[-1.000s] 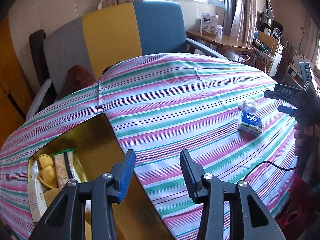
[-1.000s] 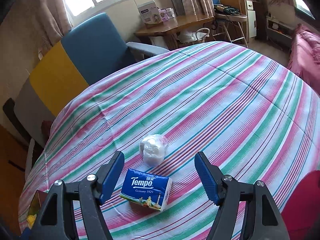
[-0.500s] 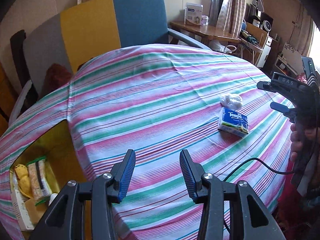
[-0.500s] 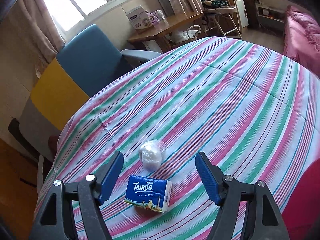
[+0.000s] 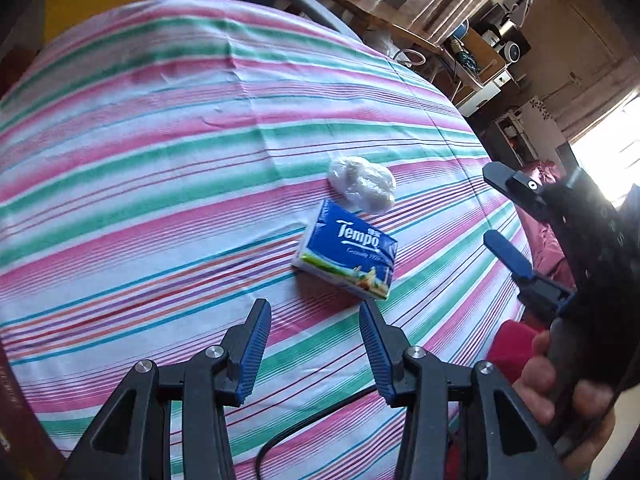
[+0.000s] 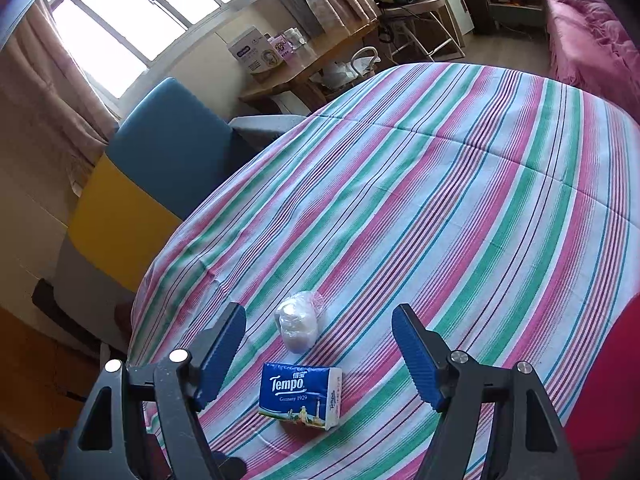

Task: Organize objects
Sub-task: 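Move both tools back toward the Tempo pack and plastic-wrapped ball, then grasp the blue Tempo tissue pack with the left tool, then carry the Tempo pack over the tray while the right tool grasps the plastic-wrapped ball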

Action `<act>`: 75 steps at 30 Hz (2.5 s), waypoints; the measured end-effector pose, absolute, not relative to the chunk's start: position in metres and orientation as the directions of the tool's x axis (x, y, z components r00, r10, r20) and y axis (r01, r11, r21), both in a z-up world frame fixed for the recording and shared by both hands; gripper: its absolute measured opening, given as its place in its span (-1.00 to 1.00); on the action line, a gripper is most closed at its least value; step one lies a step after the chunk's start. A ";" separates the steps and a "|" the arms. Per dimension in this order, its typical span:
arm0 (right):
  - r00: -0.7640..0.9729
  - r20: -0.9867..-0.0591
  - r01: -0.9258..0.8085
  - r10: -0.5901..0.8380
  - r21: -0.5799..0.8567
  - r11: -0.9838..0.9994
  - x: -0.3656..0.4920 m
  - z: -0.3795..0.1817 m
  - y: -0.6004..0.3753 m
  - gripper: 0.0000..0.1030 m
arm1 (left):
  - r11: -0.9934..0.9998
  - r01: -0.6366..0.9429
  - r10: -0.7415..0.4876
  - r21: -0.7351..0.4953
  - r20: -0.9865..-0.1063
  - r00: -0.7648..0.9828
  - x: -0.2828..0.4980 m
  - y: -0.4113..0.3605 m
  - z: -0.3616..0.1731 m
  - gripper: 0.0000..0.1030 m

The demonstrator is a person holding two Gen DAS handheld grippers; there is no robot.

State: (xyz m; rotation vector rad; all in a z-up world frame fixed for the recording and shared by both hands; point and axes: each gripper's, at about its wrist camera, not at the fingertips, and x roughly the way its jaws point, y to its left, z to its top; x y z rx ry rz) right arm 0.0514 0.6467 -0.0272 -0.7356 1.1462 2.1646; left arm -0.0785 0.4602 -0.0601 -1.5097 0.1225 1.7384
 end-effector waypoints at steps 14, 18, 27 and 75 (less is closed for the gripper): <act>-0.721 -0.667 -0.670 0.186 0.605 -0.430 0.058 -0.032 0.654 0.53 | -0.780 -0.508 0.404 -0.367 -0.914 0.039 -0.101 0.538 -0.091 0.28; -0.723 -0.666 -0.671 0.185 0.611 -0.420 0.059 -0.033 0.655 0.53 | -0.763 -0.605 0.311 -0.227 -0.950 -0.035 -0.092 0.563 -0.095 0.33; -0.714 -0.677 -0.678 0.179 0.603 -0.420 0.058 -0.036 0.657 0.53 | -0.695 -0.697 0.343 -0.174 -0.933 -0.109 -0.081 0.515 -0.093 0.04; -0.559 -0.828 -0.327 0.035 0.182 -0.927 -0.090 -0.072 0.557 -0.31 | -0.942 -0.335 0.235 -0.004 -0.719 -0.654 -0.053 0.146 0.023 0.04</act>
